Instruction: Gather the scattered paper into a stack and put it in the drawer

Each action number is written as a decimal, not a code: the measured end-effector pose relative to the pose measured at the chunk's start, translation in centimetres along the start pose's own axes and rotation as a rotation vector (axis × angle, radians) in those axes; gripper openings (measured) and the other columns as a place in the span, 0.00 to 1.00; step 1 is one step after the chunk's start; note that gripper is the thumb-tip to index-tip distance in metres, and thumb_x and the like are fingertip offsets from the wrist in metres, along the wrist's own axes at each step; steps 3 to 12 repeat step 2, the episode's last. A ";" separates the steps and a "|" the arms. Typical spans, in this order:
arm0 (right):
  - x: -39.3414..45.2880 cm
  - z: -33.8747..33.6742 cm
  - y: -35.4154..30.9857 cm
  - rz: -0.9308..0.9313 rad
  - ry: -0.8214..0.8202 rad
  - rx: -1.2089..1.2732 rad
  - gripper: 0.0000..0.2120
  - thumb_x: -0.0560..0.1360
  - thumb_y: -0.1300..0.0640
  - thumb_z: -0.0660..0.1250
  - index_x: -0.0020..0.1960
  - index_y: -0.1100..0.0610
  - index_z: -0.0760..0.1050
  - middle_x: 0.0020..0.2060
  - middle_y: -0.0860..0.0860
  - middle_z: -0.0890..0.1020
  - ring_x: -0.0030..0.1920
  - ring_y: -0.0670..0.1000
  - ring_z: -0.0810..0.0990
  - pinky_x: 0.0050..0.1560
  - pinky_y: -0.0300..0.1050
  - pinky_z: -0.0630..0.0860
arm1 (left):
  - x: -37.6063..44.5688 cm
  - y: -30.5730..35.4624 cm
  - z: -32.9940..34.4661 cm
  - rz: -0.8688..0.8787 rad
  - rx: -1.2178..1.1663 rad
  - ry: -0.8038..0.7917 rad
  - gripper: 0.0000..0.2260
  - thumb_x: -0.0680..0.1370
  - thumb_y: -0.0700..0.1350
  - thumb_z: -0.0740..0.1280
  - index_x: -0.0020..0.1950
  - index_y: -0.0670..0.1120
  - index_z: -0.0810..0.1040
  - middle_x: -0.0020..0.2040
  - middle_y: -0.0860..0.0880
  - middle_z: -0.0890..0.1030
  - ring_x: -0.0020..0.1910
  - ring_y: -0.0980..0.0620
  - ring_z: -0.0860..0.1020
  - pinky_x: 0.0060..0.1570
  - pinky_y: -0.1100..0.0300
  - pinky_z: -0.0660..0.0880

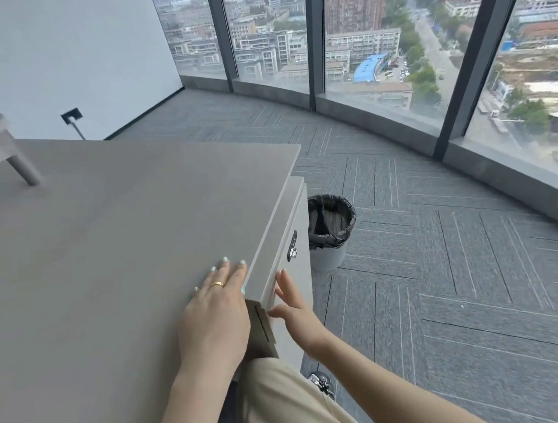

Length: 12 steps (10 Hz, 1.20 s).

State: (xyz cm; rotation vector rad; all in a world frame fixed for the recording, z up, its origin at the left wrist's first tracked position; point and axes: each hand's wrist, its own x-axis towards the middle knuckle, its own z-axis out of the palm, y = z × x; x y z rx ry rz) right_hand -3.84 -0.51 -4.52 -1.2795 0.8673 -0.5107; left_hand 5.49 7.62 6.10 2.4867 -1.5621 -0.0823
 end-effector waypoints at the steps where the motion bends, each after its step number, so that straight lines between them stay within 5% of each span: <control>1: 0.1 0.6 -0.2 -0.015 -0.009 -0.003 0.39 0.73 0.70 0.57 0.78 0.54 0.45 0.77 0.46 0.52 0.76 0.47 0.54 0.76 0.47 0.54 | -0.2 0.1 0.1 0.000 0.013 0.003 0.22 0.82 0.44 0.47 0.76 0.56 0.54 0.78 0.55 0.53 0.77 0.55 0.52 0.72 0.58 0.55; 2: 0.3 -0.1 -0.7 -0.033 -0.005 0.044 0.36 0.75 0.72 0.55 0.77 0.53 0.47 0.76 0.46 0.56 0.75 0.48 0.58 0.70 0.41 0.59 | 0.3 0.0 0.0 0.017 0.029 -0.002 0.22 0.82 0.44 0.47 0.76 0.55 0.54 0.78 0.55 0.53 0.77 0.55 0.52 0.73 0.57 0.55; 12: 0.3 -0.1 -0.7 -0.033 -0.005 0.044 0.36 0.75 0.72 0.55 0.77 0.53 0.47 0.76 0.46 0.56 0.75 0.48 0.58 0.70 0.41 0.59 | 0.3 0.0 0.0 0.017 0.029 -0.002 0.22 0.82 0.44 0.47 0.76 0.55 0.54 0.78 0.55 0.53 0.77 0.55 0.52 0.73 0.57 0.55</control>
